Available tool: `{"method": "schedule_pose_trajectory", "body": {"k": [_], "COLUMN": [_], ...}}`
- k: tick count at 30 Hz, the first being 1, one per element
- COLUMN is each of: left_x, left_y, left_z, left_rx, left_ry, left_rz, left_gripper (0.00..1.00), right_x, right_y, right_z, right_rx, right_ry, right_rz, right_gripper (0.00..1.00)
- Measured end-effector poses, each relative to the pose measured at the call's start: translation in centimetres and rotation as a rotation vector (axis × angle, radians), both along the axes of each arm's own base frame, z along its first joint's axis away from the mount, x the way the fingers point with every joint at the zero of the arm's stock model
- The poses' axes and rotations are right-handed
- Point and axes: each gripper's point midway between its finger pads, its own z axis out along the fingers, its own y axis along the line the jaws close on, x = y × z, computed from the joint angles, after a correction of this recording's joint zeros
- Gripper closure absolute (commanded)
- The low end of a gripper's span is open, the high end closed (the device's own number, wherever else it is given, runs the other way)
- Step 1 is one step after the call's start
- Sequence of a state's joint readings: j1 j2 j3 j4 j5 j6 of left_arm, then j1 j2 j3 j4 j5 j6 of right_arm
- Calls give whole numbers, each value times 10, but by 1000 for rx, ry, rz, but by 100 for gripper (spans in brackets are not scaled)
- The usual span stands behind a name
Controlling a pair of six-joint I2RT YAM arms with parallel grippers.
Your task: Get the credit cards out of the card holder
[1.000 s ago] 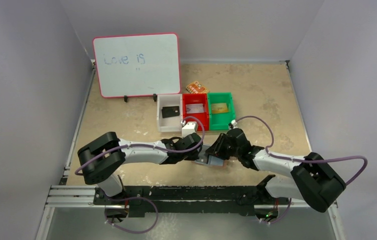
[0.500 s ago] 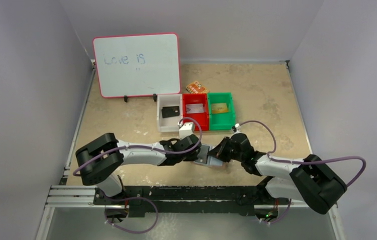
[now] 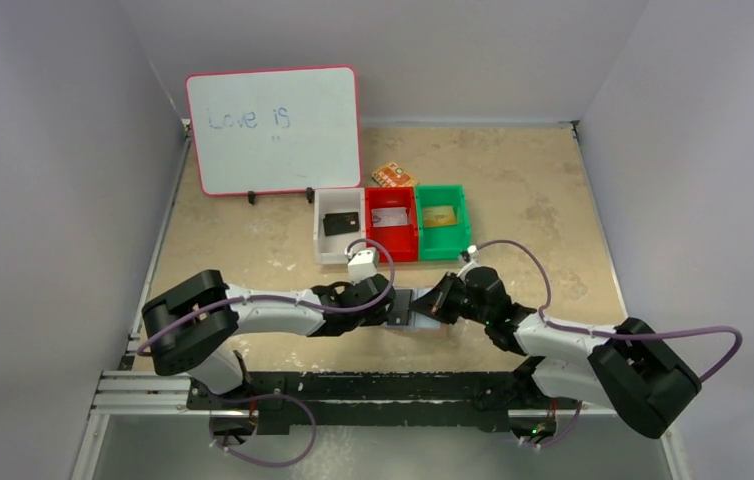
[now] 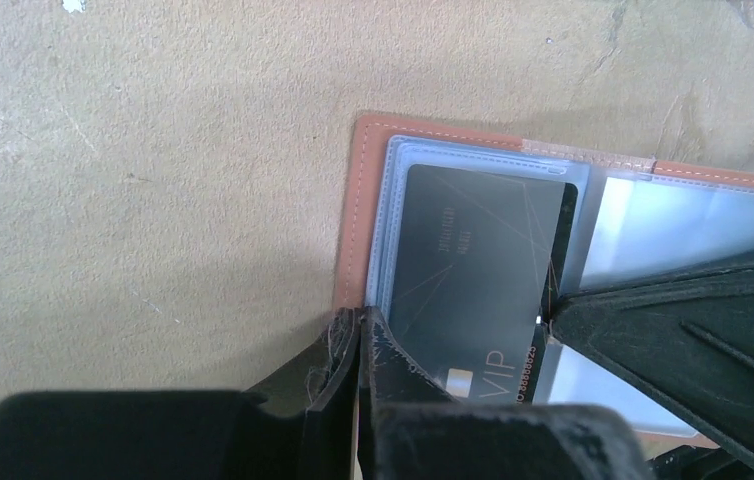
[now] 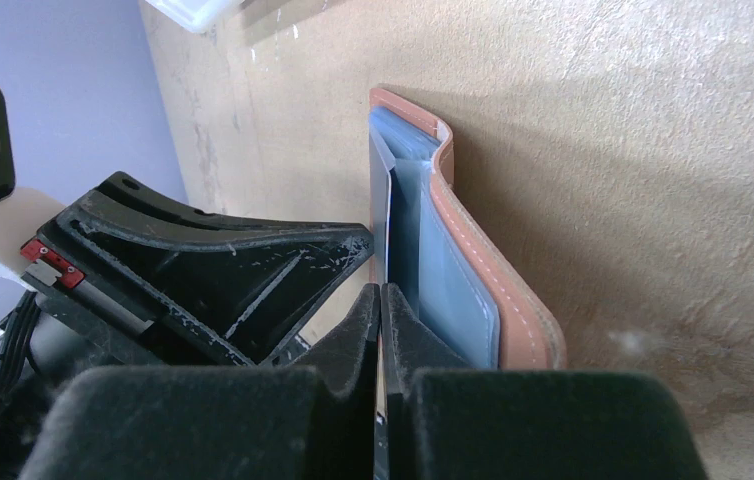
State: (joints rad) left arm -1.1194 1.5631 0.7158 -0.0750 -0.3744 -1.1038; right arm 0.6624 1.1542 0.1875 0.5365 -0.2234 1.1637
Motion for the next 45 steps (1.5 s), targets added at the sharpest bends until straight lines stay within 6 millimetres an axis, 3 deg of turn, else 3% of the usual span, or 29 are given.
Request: {"method": "schedule_pose_trajectory", "body": {"k": [4,14,22,28,38,45], "left_x": [0,-1,-1,-2,-1,-2], "left_y": [0,2,2,4,9,33], "left_z": [0,1,1,0,1,7], "left_rx": [-3,-3,0,8,29,106], "left_ry": [0,0,-1,-1,-14,-34], "left_rz": [3,3,-1,-5,8,37], "left_gripper": [100,100,100,100,95,90], "right_x": [-1,-6,-5,-1,-1,-5], "right_y": [1,-3,0,2,-1,-7], "right_z": [1,-22,-24,-25,-24,-23], "right_rx": [4,-46,-39,-46,-63,-92], "right_ry": [-1,65,72,72,70,76], "right_rz": [4,8,13,8,1,-15], "right_gripper": [100,89,79,100,100,100]}}
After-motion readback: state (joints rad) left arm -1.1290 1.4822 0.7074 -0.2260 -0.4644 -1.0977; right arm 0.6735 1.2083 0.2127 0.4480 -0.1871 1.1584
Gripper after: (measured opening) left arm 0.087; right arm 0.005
